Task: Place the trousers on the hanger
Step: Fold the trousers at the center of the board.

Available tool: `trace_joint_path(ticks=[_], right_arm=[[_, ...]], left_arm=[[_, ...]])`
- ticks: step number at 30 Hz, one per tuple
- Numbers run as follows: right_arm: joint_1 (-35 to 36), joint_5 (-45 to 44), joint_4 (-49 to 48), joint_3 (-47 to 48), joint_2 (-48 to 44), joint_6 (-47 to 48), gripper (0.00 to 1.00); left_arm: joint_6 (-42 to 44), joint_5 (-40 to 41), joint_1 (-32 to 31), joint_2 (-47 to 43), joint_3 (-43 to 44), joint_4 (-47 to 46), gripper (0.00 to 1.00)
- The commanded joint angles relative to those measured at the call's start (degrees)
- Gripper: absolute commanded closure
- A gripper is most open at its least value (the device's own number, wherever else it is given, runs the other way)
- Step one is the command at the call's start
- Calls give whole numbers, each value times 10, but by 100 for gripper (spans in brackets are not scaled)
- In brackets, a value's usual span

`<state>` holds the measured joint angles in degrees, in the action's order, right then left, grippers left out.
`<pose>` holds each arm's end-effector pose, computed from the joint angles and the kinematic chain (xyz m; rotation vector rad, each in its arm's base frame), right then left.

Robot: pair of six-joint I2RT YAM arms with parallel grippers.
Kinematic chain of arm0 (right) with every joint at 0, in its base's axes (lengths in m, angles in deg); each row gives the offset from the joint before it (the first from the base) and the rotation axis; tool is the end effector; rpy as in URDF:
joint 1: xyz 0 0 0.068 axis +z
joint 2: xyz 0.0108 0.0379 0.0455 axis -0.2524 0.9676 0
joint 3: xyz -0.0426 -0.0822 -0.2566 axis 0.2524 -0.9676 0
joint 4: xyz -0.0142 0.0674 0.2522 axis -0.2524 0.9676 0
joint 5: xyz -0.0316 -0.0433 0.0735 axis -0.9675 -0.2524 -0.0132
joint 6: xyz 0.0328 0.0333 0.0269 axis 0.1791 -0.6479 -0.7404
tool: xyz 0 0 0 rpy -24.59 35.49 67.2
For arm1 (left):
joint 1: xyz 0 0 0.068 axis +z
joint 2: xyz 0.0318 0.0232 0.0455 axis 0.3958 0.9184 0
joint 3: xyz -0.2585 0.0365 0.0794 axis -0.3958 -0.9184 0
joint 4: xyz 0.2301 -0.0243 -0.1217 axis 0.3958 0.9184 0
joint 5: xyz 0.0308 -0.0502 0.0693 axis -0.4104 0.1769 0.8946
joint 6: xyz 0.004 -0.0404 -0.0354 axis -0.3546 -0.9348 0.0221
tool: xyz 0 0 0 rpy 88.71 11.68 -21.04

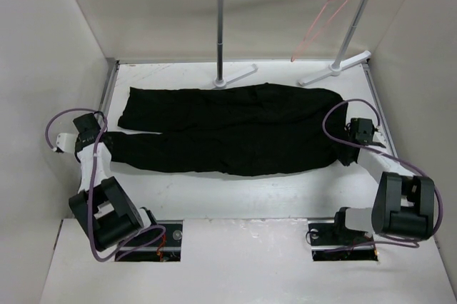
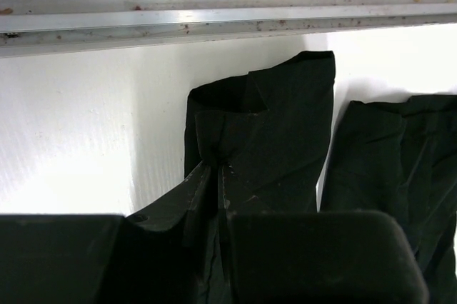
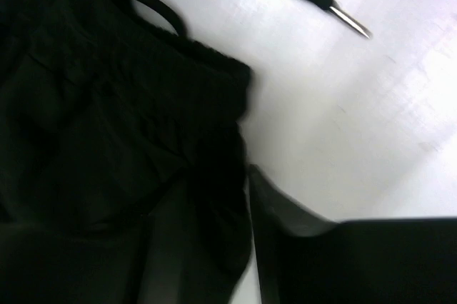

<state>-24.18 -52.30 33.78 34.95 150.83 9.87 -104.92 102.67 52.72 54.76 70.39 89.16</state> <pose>0.2267 -0.0444 0.1613 1.3519 2.1910 0.0411 0.2210 0.1354 0.2281 -1.6464 1.6851 0.1230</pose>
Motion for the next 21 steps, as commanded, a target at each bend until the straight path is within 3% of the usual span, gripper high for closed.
trace_joint_path(ticks=[1,3,7,11,13,19,21], right_arm=[[-2,6,-45,15,40,-13,66],[-5,4,-30,14,31,-18,86],[-16,-11,50,-25,-110,-29,94],[-54,-6,154,-63,-274,-18,96],[-38,-1,185,-59,-326,-28,95],[-23,5,280,0,-364,-29,95],[-33,-14,264,14,-356,-13,95]], left_arm=[[5,15,-3,6,24,0,94],[6,15,2,2,22,8,95],[16,45,19,-31,26,61,97],[15,59,46,-55,52,134,99],[35,95,45,-65,84,174,99],[95,175,-12,-83,151,186,99],[103,177,-26,-62,179,165,99]])
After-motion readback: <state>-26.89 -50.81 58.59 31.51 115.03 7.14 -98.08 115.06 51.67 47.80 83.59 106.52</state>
